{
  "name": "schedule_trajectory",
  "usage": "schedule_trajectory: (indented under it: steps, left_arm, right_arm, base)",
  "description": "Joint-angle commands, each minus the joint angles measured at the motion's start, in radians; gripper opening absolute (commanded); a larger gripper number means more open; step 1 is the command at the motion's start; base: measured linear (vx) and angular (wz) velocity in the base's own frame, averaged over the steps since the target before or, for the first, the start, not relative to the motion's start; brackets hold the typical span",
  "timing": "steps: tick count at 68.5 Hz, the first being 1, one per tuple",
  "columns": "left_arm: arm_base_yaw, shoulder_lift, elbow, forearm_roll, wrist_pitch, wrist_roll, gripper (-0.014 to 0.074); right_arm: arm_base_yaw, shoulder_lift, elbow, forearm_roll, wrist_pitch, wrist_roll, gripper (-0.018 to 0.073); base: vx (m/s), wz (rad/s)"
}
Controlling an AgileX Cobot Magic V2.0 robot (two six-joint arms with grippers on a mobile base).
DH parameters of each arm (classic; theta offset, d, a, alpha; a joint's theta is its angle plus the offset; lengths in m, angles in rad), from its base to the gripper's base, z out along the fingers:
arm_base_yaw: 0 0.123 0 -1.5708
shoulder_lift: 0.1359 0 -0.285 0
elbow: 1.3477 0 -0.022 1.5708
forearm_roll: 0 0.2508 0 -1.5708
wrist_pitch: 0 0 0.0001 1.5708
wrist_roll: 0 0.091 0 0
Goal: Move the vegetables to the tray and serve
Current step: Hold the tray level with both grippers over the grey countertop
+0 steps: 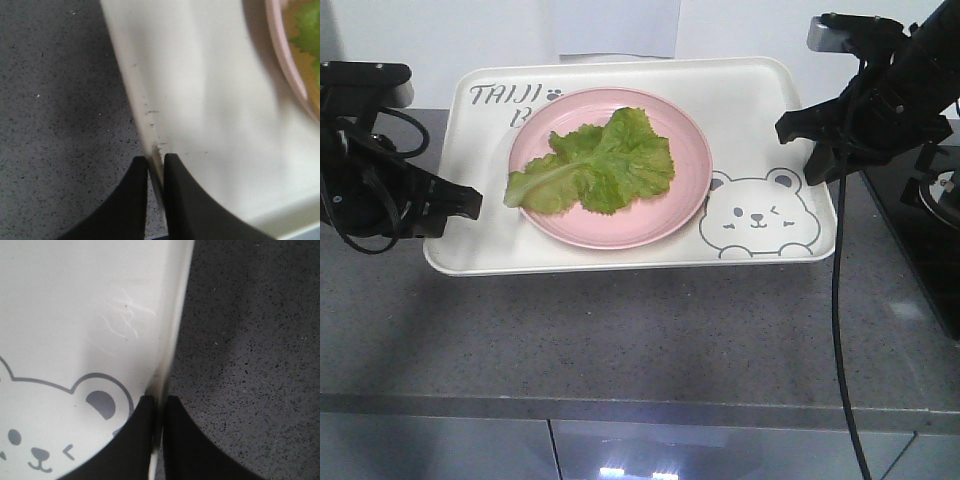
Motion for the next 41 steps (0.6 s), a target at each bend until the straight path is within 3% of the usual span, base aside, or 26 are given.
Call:
schedule_trajectory:
  steps: [1, 41]
  left_arm:
    - [-0.019, -0.036, -0.033, -0.050, -0.085, 0.016, -0.0006]
    - [-0.019, -0.036, -0.033, -0.050, -0.085, 0.016, -0.0006]
  right_arm:
    - [0.011, -0.054, -0.029, 0.061, 0.013, -0.025, -0.0006]
    - [0.011, -0.054, -0.029, 0.061, 0.013, -0.025, -0.0006]
  base:
    - [0.04, 0.01]
    - [0.04, 0.01]
